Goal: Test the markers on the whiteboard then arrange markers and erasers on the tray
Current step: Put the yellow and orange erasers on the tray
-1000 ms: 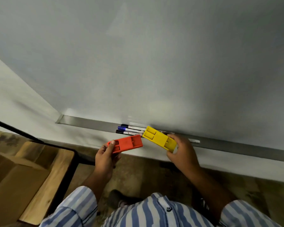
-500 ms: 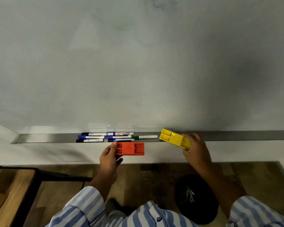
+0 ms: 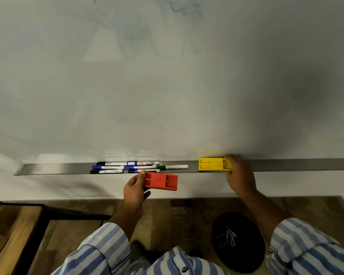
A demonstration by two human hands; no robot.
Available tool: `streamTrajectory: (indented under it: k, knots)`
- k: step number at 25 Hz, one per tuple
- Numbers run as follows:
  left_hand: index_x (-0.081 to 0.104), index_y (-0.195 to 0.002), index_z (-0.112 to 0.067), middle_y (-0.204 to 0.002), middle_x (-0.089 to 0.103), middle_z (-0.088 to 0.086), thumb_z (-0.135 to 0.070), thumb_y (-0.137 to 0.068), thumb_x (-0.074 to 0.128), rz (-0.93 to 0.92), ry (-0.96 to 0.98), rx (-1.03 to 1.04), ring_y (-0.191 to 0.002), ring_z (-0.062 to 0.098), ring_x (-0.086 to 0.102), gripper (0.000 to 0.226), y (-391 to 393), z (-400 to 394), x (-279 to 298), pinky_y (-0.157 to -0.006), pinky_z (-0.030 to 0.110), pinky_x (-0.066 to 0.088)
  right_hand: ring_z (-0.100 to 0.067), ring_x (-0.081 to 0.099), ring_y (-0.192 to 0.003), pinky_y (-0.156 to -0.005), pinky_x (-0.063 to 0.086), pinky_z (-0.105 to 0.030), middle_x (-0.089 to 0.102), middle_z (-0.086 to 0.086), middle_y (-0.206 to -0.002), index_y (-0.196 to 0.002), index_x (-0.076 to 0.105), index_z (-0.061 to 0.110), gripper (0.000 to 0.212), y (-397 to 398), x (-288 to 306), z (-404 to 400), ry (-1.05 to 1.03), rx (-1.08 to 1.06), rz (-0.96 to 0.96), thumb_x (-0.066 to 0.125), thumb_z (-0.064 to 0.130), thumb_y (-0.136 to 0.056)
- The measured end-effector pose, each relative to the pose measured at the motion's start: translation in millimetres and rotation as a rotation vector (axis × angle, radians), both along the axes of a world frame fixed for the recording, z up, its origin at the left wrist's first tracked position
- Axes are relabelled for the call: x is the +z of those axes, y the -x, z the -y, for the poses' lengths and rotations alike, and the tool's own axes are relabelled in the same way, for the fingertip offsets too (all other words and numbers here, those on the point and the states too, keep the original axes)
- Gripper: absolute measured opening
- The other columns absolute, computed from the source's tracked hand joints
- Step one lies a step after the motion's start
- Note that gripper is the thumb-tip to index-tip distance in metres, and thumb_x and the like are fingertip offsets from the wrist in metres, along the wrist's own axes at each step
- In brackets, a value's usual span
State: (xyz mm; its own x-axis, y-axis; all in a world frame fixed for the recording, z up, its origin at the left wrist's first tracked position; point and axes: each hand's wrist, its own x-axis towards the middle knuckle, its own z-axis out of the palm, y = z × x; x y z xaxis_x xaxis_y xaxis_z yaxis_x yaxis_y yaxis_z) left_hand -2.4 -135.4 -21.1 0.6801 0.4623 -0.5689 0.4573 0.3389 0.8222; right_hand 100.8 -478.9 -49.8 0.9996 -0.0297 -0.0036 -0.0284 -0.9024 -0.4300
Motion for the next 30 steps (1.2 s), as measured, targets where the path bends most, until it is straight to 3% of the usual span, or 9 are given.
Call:
streamTrajectory:
  k: [5,11,17,22,27,30]
  knots:
    - [0.063,-0.123,-0.016,-0.113,0.073,0.013,-0.041,-0.106,0.059,-0.038,0.009,0.032,-0.107,0.027,0.071,0.031,10,-6,0,-0.097,0.044,0.053,-0.038,0.056,-0.129,-0.103,0.055,-0.048,0.061,-0.006,-0.147,-0.129,0.072,0.016,0.053,6,-10,-24,0.010,0.058,0.040,0.060,-0.012,-0.086]
    - [0.062,-0.111,-0.025,-0.112,0.071,0.010,-0.040,-0.106,0.058,-0.027,0.019,0.058,-0.104,0.022,0.069,0.017,14,-19,3,-0.096,0.043,0.051,-0.040,0.039,-0.150,-0.114,0.049,-0.053,0.037,-0.007,-0.167,-0.146,0.061,0.023,0.071,21,-14,-42,0.027,0.028,-0.032,0.059,-0.012,-0.084]
    - [0.063,-0.115,-0.019,-0.112,0.073,0.012,-0.042,-0.106,0.058,-0.013,0.000,0.068,-0.106,0.026,0.072,0.026,12,-49,-7,-0.094,0.043,0.055,-0.040,0.050,-0.137,-0.105,0.054,-0.051,0.049,-0.010,-0.152,-0.132,0.068,0.015,0.055,31,-4,-73,-0.186,-0.117,0.090,0.063,-0.008,-0.082]
    - [0.061,-0.116,-0.017,-0.108,0.071,0.009,-0.042,-0.107,0.058,-0.002,-0.003,0.123,-0.101,0.023,0.070,0.027,7,-93,-8,-0.093,0.042,0.052,-0.033,0.058,-0.127,-0.104,0.055,-0.046,0.059,-0.007,-0.137,-0.118,0.073,0.012,0.042,33,5,-135,-0.263,0.074,0.184,0.069,-0.009,-0.081]
    - [0.062,-0.118,-0.015,-0.110,0.071,0.011,-0.042,-0.105,0.061,-0.004,-0.038,0.179,-0.100,0.024,0.070,0.030,3,-159,-7,-0.087,0.041,0.053,-0.018,0.056,-0.123,-0.103,0.050,-0.028,0.059,0.002,-0.131,-0.119,0.072,0.017,0.041,30,19,-206,-0.279,0.198,0.119,0.069,-0.006,-0.085]
    - [0.062,-0.116,-0.015,-0.111,0.071,0.010,-0.042,-0.105,0.063,0.010,-0.050,0.249,-0.099,0.025,0.072,0.029,-3,-214,-3,-0.088,0.042,0.053,-0.017,0.056,-0.123,-0.105,0.048,-0.026,0.058,0.001,-0.131,-0.120,0.072,0.017,0.040,28,21,-240,-0.299,0.205,0.088,0.070,-0.005,-0.086]
